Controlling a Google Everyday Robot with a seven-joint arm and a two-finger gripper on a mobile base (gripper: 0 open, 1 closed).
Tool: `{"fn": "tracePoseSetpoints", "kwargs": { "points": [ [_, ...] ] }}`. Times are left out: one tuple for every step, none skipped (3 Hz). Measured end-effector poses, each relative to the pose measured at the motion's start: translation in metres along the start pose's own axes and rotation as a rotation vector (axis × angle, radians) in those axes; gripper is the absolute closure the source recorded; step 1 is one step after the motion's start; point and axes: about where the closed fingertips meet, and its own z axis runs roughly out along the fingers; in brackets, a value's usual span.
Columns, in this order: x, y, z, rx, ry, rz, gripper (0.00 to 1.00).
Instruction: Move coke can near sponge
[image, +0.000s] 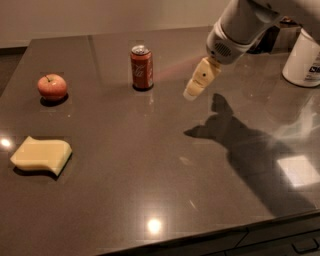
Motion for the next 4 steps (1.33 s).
{"fn": "tracePoseSetpoints", "kwargs": {
  "points": [
    [-0.036,0.000,0.027,-0.027,-0.079,0.044,0.00],
    [-0.082,0.010,0.053,-0.073,-0.160,0.059,0.00],
    [-0.127,0.023,0.070,-0.101,-0.231,0.059,0.00],
    [-0.151,0.025,0.078,-0.098,-0.272,0.064,0.00]
  ]
}}
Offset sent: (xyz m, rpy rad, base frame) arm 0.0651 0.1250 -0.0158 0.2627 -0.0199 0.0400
